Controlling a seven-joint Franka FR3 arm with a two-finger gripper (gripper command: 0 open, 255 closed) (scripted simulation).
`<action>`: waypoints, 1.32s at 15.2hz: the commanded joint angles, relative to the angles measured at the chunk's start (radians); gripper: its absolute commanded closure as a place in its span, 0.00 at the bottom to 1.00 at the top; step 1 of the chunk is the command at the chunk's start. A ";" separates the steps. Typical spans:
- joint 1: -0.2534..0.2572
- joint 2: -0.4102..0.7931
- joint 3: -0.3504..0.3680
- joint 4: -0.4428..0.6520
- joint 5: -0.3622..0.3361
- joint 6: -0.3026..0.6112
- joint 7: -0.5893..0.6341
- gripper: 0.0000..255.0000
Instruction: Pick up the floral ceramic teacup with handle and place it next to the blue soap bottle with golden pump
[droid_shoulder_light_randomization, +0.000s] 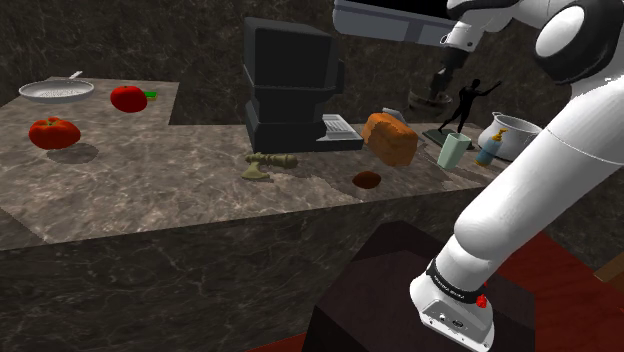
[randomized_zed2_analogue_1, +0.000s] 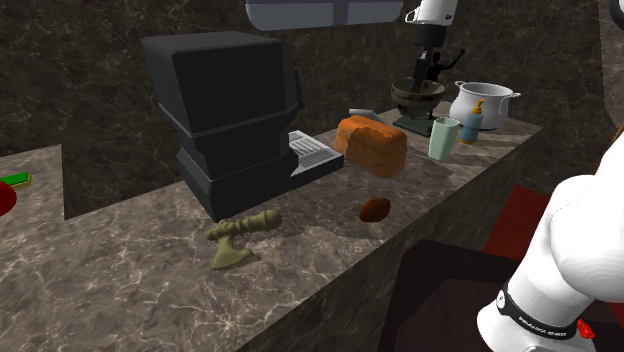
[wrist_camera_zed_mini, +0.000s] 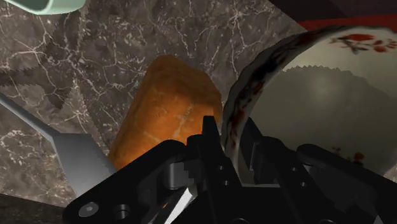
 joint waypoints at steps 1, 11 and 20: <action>-0.022 0.020 -0.034 0.028 0.005 -0.018 -0.057 1.00; -0.175 0.207 -0.196 0.196 0.102 -0.091 -0.375 1.00; -0.489 0.507 -0.240 0.497 0.299 -0.225 -0.667 1.00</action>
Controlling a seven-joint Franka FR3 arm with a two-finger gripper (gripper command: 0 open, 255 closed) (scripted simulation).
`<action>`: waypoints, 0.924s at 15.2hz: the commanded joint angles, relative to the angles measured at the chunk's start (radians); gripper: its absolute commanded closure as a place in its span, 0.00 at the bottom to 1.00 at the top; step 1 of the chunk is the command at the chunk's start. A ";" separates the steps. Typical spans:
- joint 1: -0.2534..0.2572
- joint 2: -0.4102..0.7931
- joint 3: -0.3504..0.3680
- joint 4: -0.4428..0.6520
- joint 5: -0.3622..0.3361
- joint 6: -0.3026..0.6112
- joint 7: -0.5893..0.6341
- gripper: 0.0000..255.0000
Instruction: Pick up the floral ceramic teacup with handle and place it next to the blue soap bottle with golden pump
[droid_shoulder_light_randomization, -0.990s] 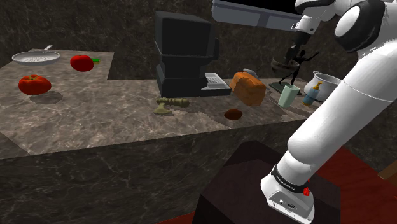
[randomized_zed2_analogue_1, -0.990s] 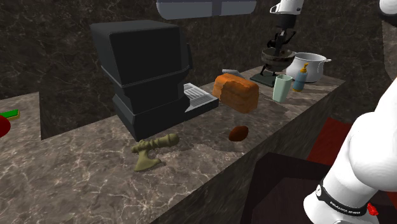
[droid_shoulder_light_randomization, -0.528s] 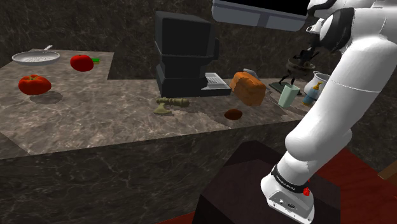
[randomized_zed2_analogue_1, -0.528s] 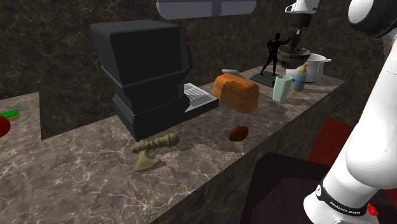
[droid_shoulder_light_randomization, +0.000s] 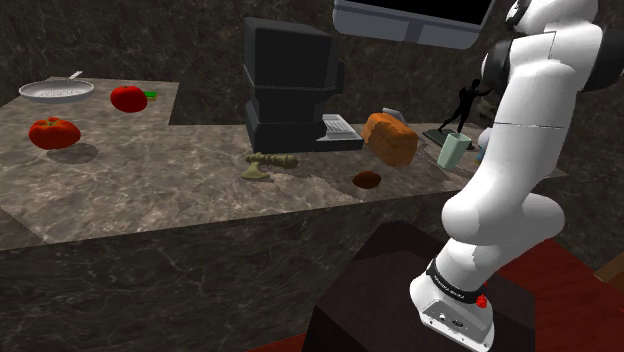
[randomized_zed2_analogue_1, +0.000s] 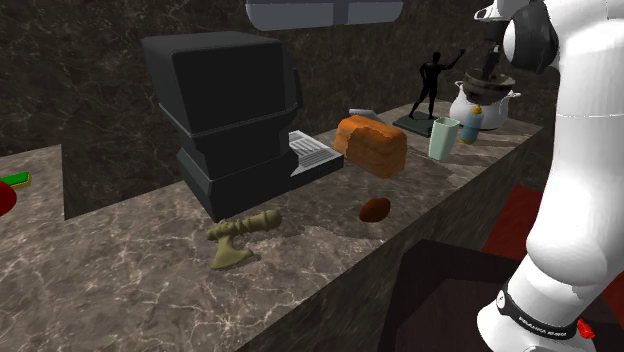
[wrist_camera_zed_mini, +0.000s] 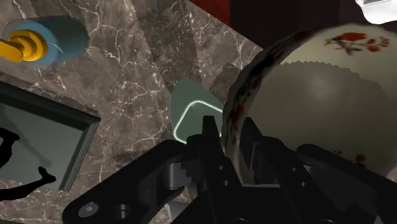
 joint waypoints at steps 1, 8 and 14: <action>-0.093 0.073 0.007 0.097 0.049 -0.046 -0.055 1.00; -0.602 0.439 0.136 0.767 0.272 -0.314 -0.113 1.00; -0.428 0.333 0.075 0.427 0.197 -0.136 -0.177 1.00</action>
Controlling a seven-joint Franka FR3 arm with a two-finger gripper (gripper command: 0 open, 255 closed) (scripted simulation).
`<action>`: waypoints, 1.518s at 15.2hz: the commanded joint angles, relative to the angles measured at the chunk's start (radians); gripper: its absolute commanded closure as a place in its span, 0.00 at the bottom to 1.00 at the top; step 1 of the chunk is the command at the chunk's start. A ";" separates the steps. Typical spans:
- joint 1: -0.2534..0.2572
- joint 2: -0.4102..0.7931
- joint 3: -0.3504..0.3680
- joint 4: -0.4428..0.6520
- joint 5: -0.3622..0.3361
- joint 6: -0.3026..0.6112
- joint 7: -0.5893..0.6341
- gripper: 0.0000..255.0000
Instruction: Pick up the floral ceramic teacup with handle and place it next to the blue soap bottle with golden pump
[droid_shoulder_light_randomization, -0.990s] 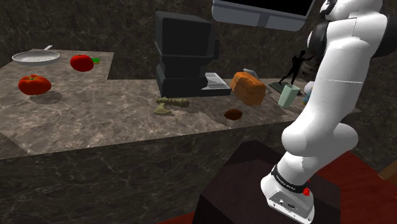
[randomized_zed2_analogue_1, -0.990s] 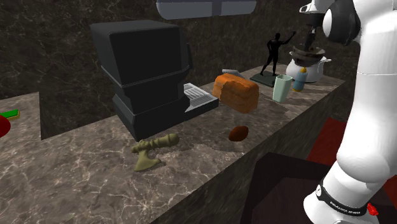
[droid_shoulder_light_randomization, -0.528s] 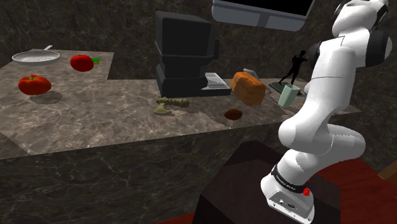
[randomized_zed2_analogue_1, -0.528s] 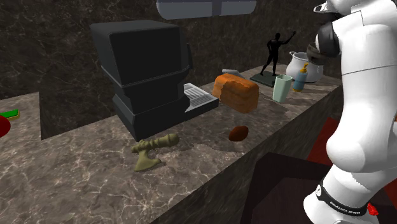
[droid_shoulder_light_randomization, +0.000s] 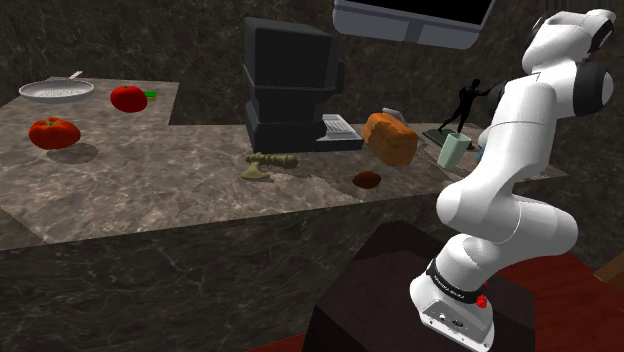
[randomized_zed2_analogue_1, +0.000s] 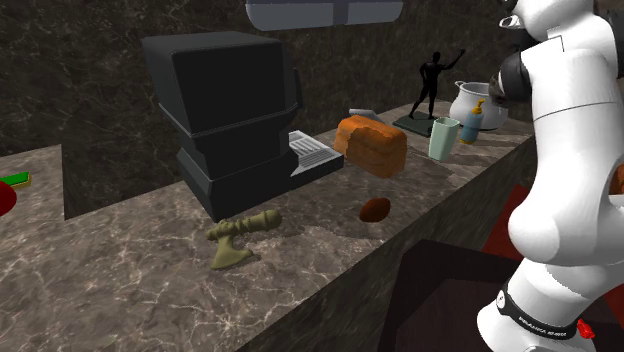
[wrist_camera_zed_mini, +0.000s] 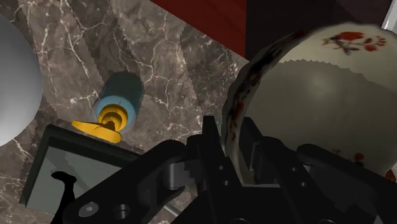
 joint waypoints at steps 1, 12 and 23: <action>0.038 -0.020 -0.012 -0.077 -0.014 0.047 -0.012 1.00; 0.145 -0.060 -0.035 -0.327 -0.042 0.228 -0.048 1.00; 0.193 -0.053 -0.033 -0.484 -0.034 0.371 -0.075 1.00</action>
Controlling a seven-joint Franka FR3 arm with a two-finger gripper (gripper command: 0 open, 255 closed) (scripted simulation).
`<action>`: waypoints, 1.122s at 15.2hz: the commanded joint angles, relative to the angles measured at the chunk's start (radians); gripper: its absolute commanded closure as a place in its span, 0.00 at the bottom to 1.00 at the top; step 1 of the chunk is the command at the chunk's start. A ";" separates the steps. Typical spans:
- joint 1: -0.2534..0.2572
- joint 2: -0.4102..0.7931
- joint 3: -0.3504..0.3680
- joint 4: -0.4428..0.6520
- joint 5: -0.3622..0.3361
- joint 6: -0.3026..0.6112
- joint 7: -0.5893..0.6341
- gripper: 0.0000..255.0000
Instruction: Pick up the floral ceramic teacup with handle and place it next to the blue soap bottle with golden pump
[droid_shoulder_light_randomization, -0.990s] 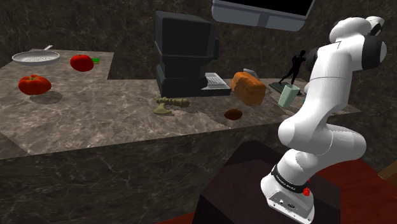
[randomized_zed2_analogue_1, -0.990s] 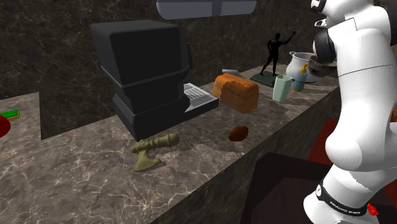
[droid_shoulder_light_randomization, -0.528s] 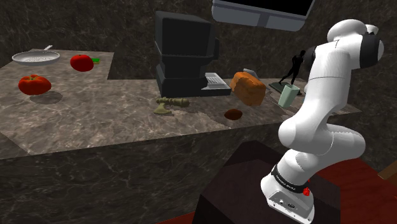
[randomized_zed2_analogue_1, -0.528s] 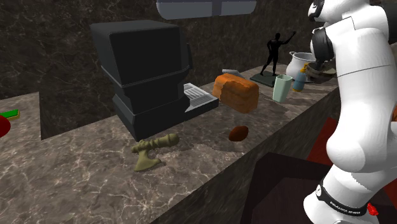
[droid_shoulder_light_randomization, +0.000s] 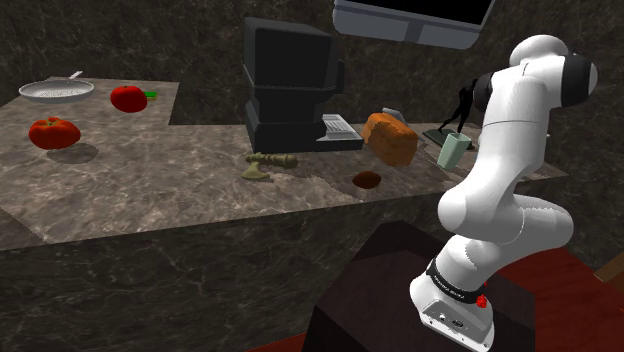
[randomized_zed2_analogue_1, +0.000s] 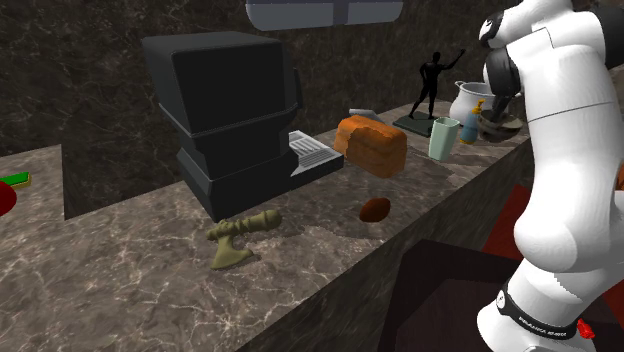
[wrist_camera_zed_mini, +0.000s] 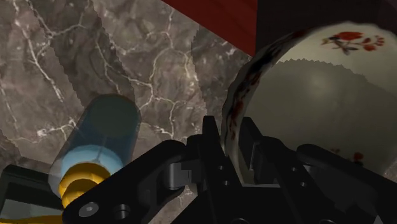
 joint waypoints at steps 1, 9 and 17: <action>0.012 -0.002 0.000 -0.033 0.001 0.028 -0.005 1.00; 0.025 0.023 0.012 -0.111 0.022 0.118 -0.025 1.00; 0.027 0.054 0.030 -0.163 0.046 0.190 -0.043 1.00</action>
